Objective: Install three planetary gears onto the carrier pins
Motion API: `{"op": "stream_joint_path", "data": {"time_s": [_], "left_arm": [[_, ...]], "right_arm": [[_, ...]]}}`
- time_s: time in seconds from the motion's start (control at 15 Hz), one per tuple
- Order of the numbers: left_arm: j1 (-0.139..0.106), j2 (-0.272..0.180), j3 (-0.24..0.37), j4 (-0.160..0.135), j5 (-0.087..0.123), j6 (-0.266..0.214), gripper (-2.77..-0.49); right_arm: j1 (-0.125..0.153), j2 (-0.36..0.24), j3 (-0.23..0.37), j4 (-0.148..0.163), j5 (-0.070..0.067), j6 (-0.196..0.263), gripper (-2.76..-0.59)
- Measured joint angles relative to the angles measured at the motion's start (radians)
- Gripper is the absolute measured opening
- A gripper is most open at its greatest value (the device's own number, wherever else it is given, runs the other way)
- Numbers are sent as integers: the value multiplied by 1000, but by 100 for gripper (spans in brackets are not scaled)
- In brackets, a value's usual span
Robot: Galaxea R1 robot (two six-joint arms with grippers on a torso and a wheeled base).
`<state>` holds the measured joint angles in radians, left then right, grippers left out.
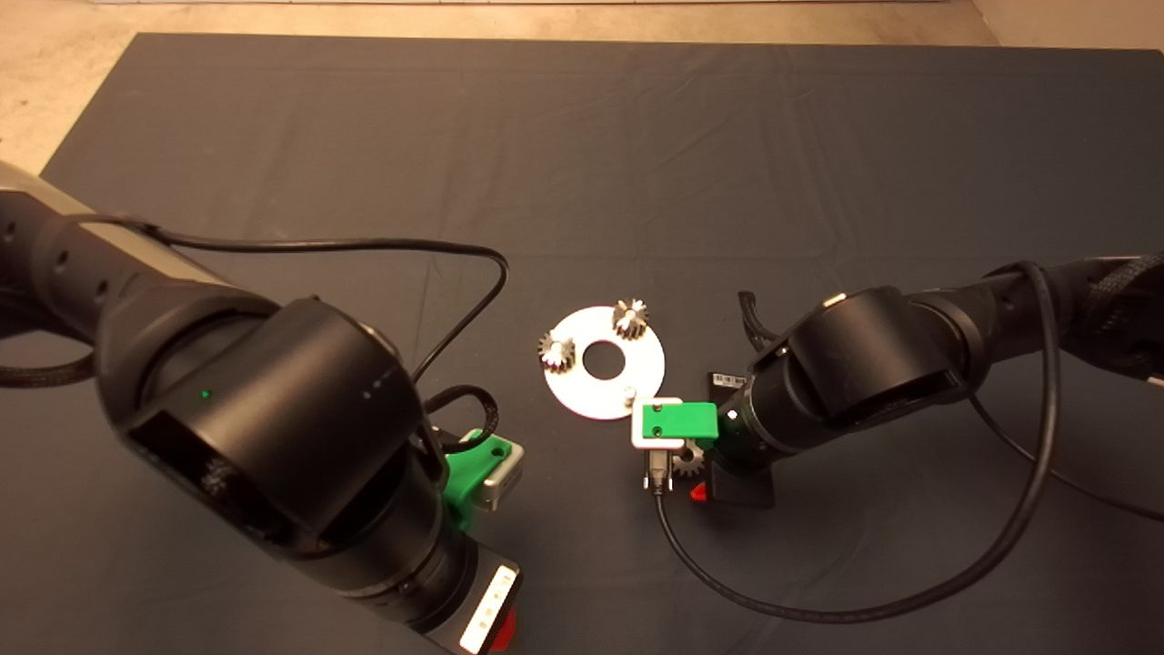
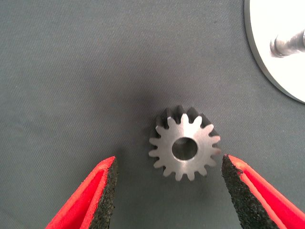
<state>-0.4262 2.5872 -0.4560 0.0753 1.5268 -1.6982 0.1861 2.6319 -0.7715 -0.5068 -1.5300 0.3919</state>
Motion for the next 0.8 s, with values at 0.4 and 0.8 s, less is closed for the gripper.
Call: {"op": "stream_joint_path", "data": {"time_s": [0.4, 0.8], "left_arm": [[0, 0, 0, 0, 0, -1, -122], [0, 0, 0, 0, 0, -14, -122]], "right_arm": [[-7, 5, 0, -43, 0, -1, -176], [-17, 6, -2, -65, 0, -2, -176]]}}
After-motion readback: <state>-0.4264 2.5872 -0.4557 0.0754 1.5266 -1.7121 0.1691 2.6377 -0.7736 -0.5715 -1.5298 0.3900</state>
